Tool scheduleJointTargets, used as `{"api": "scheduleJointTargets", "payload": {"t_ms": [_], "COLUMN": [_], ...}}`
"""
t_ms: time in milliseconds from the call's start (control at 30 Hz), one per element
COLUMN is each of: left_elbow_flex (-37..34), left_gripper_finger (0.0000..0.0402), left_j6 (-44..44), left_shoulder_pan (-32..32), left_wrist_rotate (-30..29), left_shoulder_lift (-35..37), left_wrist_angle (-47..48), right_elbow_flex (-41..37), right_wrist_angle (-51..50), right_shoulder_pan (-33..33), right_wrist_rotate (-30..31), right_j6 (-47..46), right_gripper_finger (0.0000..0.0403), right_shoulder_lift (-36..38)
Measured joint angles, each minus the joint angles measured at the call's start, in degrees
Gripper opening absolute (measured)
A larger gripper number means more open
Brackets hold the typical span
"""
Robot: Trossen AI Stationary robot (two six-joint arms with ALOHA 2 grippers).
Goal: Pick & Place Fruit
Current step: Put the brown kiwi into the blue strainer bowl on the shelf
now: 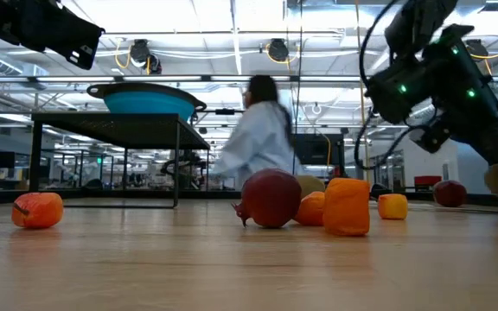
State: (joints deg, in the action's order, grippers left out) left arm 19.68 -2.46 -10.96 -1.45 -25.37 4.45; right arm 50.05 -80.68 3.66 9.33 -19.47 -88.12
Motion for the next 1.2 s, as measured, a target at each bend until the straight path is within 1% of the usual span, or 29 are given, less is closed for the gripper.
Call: {"api": "scheduleJointTargets", "payload": {"t_ms": [100,300,467,733,967,1067,1200], "left_elbow_flex": [0.00,0.00,0.00,0.00,0.00,0.00,0.00], "left_gripper_finger": [0.0019,0.0019,0.0019,0.0019,0.0019,0.0019,0.0019], "left_j6": [-0.02,-0.02,-0.04,-0.07,-0.07,-0.07,0.23], "left_shoulder_pan": [0.02,0.01,0.00,0.01,0.02,0.02,0.02], "left_wrist_rotate": [0.00,0.00,0.00,0.00,0.00,0.00,0.08], "left_shoulder_lift": [0.01,0.01,0.01,0.00,0.01,-0.02,0.00], "left_wrist_angle": [0.00,0.02,-0.02,-0.02,0.00,0.00,0.02], "right_elbow_flex": [3.10,9.39,12.47,12.48,12.00,9.40,3.39], "right_wrist_angle": [-0.87,-1.22,1.86,15.96,31.23,40.52,54.31], "right_shoulder_pan": [0.00,0.00,0.00,-0.02,-0.04,-0.04,-0.04], "right_wrist_rotate": [-0.21,-0.35,-0.35,-0.61,-5.08,-7.99,-12.33], "right_j6": [0.02,-1.75,-3.67,-4.96,-3.56,-1.93,-0.85], "right_gripper_finger": [0.0176,0.0176,0.0175,0.0175,0.0175,0.0175,0.0174], "right_shoulder_lift": [1.69,7.63,13.95,25.07,32.02,34.49,37.48]}}
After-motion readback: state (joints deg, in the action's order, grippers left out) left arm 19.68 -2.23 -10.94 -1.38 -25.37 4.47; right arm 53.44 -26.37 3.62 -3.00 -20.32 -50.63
